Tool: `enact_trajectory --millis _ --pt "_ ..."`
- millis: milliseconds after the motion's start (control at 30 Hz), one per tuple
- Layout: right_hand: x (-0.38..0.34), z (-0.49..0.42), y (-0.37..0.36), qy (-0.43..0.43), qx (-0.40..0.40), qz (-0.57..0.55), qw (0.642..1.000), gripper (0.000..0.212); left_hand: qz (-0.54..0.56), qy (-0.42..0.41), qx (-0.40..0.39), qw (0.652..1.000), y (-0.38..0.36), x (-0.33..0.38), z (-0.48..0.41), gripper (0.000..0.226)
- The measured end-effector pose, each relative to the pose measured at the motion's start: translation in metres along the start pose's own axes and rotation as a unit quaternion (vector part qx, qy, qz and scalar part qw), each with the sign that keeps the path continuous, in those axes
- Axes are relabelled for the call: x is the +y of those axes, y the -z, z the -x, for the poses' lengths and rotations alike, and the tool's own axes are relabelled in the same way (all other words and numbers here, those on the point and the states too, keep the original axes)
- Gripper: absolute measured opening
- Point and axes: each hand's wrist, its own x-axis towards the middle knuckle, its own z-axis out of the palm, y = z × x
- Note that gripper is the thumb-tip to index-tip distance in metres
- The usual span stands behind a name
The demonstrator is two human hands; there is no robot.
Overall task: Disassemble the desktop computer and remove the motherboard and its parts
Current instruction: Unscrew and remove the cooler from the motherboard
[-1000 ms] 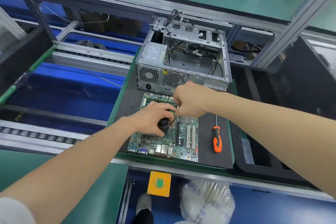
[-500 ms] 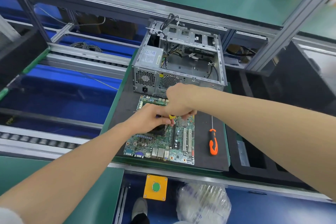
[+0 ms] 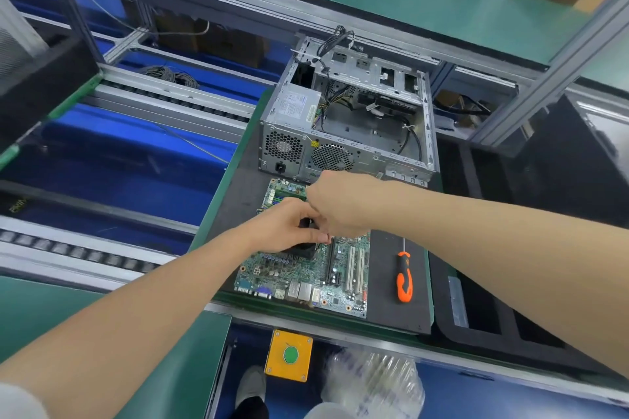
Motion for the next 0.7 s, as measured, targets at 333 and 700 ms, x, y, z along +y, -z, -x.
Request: enact_trajectory --millis 333,700 --pt "0.026 0.019 0.014 -0.087 0.037 -0.031 0.995 0.025 -0.286 0.046 -0.052 0.956 0.021 -0.001 -0.008 0.088" --pt "0.039 0.017 -0.002 -0.116 0.007 -0.057 0.992 0.026 -0.253 0.028 -0.04 0.966 0.016 -0.005 -0.001 0.098"
